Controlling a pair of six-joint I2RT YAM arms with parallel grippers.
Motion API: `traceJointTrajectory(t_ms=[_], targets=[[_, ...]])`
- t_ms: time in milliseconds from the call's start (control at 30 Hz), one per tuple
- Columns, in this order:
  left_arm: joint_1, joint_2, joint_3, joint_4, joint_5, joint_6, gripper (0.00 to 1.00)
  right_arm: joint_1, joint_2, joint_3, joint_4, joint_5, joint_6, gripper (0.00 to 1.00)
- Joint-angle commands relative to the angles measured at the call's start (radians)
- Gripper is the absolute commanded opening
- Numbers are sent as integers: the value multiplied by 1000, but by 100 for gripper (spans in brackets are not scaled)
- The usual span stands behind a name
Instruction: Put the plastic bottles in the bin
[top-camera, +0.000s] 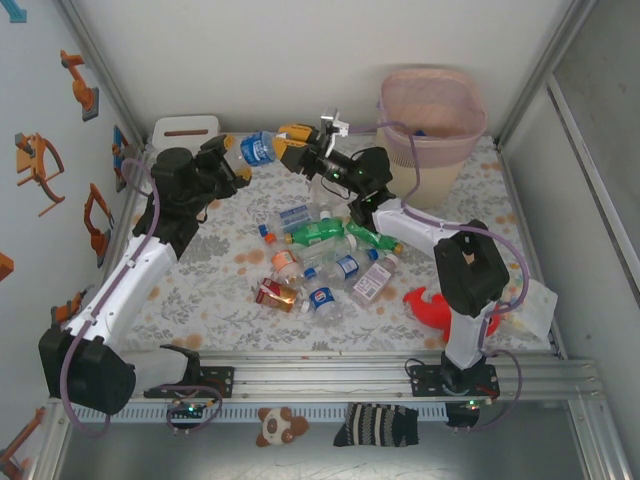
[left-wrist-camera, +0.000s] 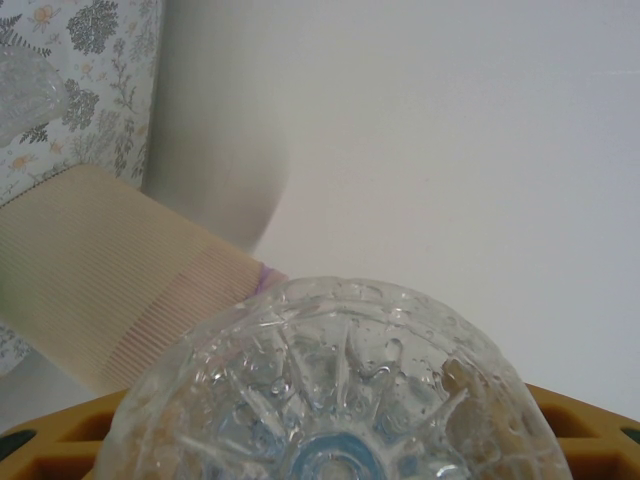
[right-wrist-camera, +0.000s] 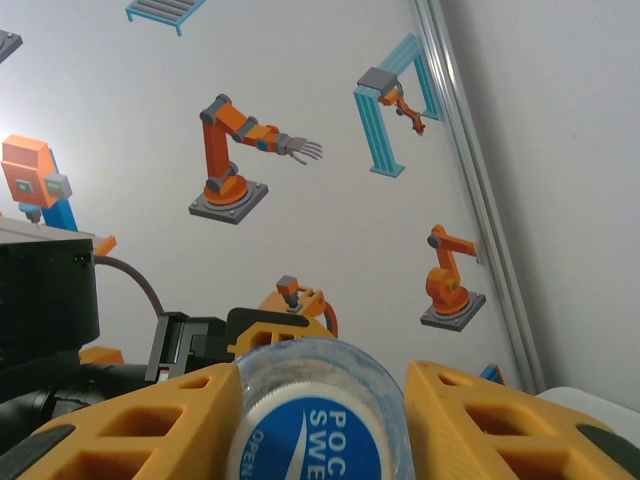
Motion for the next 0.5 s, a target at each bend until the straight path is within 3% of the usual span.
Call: traceJointTrajectory(t_ms=[0,100,333,467], targets=[[-6,-35,22,31,1,-113,40,5,-36,-16,57,20,5,44],[-6,-36,21,27,0,-111,40,4,-34,-14,70,22,18,43],[-6,-35,17,28,3,-112,40,4,-34,-5,81,29,29,24],[-6,-38,12,23,0,-111,50,5,-43,-3,83,37,26,16]])
